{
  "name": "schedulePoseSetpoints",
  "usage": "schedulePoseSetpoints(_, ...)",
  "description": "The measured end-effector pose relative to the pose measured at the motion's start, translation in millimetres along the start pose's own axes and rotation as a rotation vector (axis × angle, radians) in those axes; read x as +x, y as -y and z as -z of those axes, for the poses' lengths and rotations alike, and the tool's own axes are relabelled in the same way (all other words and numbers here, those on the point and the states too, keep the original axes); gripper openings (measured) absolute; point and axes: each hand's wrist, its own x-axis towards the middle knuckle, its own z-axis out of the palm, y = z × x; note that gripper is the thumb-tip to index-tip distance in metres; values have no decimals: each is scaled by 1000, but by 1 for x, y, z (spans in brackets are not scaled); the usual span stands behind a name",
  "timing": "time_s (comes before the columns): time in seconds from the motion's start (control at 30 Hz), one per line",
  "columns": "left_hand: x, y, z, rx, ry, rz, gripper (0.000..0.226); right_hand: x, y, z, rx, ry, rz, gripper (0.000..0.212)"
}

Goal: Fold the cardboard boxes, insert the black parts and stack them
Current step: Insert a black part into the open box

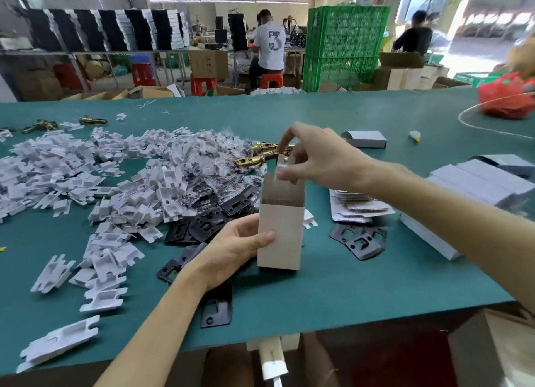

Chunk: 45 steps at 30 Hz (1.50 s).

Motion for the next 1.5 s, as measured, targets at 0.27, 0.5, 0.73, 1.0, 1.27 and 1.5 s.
schedulePoseSetpoints(0.27,-3,0,-2,0,3,-17,36,-23,-10,-26,-330,-59,149,22)
schedulePoseSetpoints(0.5,-3,0,-4,4,-18,-19,42,-26,-11,-28,-374,-107,170,18)
schedulePoseSetpoints(0.73,-1,0,1,-65,-75,33,43,-4,-3,-17,-333,-90,109,9)
schedulePoseSetpoints(1.0,-8,-5,9,-257,-13,111,40,43,21,-24,-304,95,51,14)
schedulePoseSetpoints(1.27,-4,-6,8,-328,-135,206,57,65,20,-21,-277,63,-48,19)
schedulePoseSetpoints(1.5,-6,-4,8,-183,42,151,36,60,11,-13,-303,57,-34,18)
